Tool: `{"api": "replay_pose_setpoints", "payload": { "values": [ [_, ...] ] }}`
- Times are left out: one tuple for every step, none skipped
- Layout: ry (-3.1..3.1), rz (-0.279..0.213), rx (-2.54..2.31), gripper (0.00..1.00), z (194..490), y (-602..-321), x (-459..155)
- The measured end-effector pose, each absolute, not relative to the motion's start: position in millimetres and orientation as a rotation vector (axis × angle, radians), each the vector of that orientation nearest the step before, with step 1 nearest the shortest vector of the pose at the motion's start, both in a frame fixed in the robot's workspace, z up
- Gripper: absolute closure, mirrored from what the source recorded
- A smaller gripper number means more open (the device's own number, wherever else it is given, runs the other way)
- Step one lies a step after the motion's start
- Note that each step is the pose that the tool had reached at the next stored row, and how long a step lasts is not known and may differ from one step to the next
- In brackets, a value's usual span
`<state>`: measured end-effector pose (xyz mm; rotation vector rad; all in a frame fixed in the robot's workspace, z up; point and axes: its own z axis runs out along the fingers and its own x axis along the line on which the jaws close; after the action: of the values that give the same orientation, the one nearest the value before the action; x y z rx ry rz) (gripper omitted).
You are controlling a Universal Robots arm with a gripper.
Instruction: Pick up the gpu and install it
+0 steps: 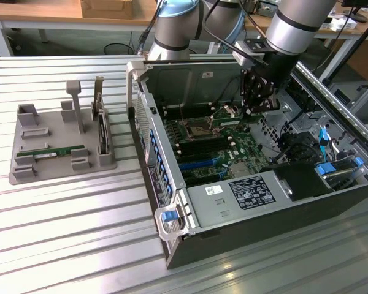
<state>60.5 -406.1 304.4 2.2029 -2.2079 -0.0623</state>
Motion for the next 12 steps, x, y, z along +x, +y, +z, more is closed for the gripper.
{"api": "replay_pose_setpoints", "payload": {
  "values": [
    [-2.208,-0.062,2.203,0.88,303.8,-406.2,60.5],
    [-2.208,-0.062,2.203,0.88,303.1,-406.3,60.5],
    [-2.208,-0.062,2.203,0.88,302.5,-406.3,60.5],
    [-2.208,-0.062,2.203,0.88,301.9,-406.3,60.5],
    [-2.208,-0.062,2.203,0.88,301.0,-406.4,60.5],
    [-2.208,-0.062,2.203,0.88,300.4,-406.5,60.5],
    [-2.208,-0.062,2.203,0.88,299.9,-406.5,60.5],
    [-2.208,-0.062,2.203,0.88,299.4,-406.6,60.5],
    [-2.208,-0.062,2.203,0.88,299.1,-406.6,60.5],
    [-2.208,-0.062,2.203,0.88,298.4,-406.7,60.5],
    [-2.208,-0.062,2.203,0.88,298.0,-406.7,60.5],
    [-2.208,-0.062,2.203,0.88,297.4,-406.8,60.5]
  ]
}}
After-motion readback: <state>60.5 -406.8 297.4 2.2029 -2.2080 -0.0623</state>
